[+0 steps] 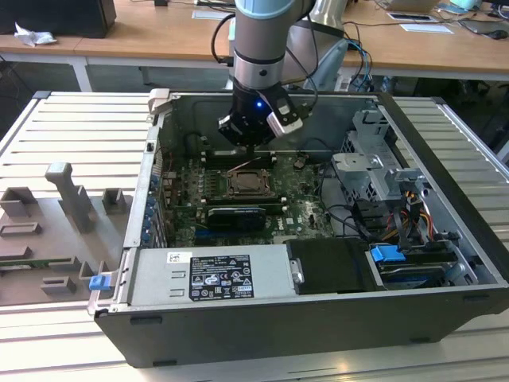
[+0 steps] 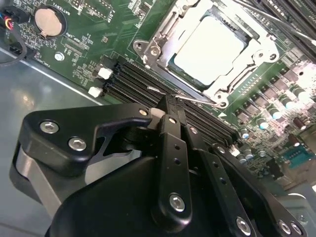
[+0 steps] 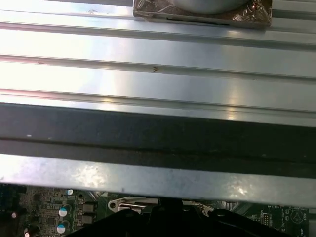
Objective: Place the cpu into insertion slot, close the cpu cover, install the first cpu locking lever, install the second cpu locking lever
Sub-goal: 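Install the first cpu locking lever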
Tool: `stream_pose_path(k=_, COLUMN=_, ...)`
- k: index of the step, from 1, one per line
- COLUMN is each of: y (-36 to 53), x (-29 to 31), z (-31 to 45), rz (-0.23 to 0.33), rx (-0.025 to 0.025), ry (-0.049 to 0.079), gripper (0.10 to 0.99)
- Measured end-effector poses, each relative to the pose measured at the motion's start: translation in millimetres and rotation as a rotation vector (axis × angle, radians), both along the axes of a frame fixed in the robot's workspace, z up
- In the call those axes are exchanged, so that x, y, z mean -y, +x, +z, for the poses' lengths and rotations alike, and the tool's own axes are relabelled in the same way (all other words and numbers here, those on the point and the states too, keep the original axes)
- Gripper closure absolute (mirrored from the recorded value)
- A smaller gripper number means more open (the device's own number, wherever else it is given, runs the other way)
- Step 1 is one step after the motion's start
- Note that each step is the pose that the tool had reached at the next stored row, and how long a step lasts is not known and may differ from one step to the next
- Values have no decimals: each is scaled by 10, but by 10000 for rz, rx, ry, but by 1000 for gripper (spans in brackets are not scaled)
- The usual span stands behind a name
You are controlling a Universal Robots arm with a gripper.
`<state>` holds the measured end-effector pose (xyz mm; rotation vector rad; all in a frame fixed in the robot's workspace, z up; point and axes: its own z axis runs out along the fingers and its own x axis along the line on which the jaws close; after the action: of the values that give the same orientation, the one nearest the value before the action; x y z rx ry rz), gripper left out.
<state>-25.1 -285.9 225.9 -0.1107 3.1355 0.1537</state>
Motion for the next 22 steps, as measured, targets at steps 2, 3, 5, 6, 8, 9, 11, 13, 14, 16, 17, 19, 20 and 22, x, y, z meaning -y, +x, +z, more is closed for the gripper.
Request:
stream_pose_path(k=2, y=29, x=0, z=-14, rz=-1, rx=-1, ry=-1, gripper=980)
stream_pose_path(k=3, y=53, x=0, z=-29, rz=-1, rx=-1, ry=-1, gripper=980)
stream_pose_path(k=5, y=61, x=0, z=-46, rz=-1, rx=-1, ry=-2, gripper=980)
stream_pose_path(k=6, y=67, x=0, z=-59, rz=-1, rx=-1, ry=-1, gripper=980)
stream_pose_path(k=8, y=74, x=0, z=-79, rz=-3, rx=-1, ry=-1, gripper=980)
stream_pose_path(k=9, y=78, x=0, z=-89, rz=-6, rx=-1, ry=-2, gripper=980)
stream_pose_path(k=11, y=83, x=0, z=-112, rz=-11, rx=0, ry=-2, gripper=980)
stream_pose_path(k=13, y=84, x=0, z=-128, rz=-12, rx=-1, ry=-2, gripper=980)
stream_pose_path(k=14, y=85, x=0, z=-136, rz=-12, rx=-1, ry=-2, gripper=980)
stream_pose_path(k=16, y=88, x=0, z=-153, rz=-14, rx=-1, ry=-6, gripper=980)
stream_pose_path(k=17, y=89, x=0, z=-159, rz=-15, rx=-1, ry=-8, gripper=980)
stream_pose_path(k=19, y=93, x=0, z=-170, rz=-15, rx=-2, ry=-13, gripper=980)
stream_pose_path(k=20, y=95, x=0, z=-176, rz=-17, rx=-1, ry=-15, gripper=980)
stream_pose_path(k=22, y=101, x=0, z=-185, rz=-19, rx=-1, ry=-18, gripper=980)
